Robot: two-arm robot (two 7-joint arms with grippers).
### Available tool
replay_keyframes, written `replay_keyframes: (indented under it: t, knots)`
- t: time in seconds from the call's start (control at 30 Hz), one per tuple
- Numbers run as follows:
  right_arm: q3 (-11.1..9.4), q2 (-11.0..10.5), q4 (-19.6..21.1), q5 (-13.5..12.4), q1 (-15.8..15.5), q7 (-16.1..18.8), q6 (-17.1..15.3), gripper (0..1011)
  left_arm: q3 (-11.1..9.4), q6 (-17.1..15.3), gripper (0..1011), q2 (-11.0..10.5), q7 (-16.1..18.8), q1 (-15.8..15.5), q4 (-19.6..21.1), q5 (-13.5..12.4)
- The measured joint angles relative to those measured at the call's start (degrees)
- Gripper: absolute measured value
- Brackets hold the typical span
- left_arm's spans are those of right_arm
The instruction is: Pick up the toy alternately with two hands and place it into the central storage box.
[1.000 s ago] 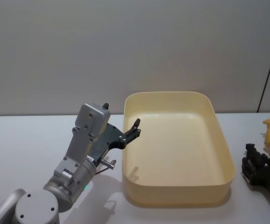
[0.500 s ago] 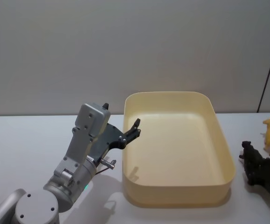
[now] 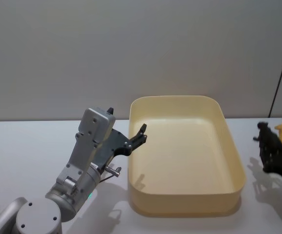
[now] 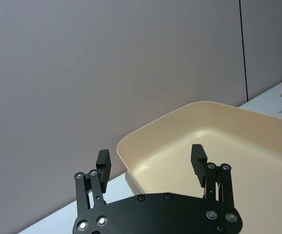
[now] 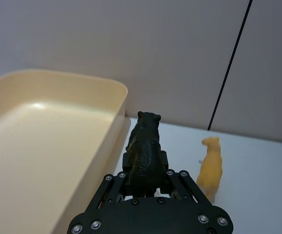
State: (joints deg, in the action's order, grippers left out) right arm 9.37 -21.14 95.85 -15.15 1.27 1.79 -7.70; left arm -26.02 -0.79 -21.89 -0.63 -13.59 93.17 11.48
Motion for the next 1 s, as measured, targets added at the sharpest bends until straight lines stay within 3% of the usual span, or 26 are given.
replay_keyframes:
  t: [0.23, 0.47, 0.73, 1.0]
  knots:
    - [-0.71, -0.27, 5.08, -1.54, 0.89, 0.13, -1.79, 256, 0.00, 0.00, 1001, 0.00, 0.00, 0.00, 0.00, 0.00]
    - [-0.04, 1.06, 6.47, -1.61, 3.62, 2.18, -5.94, 256, 0.00, 0.00, 1001, 0.00, 0.00, 0.00, 0.00, 0.00]
    - [2.62, 4.71, 3.74, 1.05, 8.17, 5.32, -11.23, 257, 0.00, 0.00, 1001, 0.00, 0.00, 0.00, 0.00, 0.00]
    - [5.16, 7.94, -0.14, 4.03, 11.56, 7.49, -13.81, 275, 0.00, 0.00, 1001, 0.00, 0.00, 0.00, 0.00, 0.00]
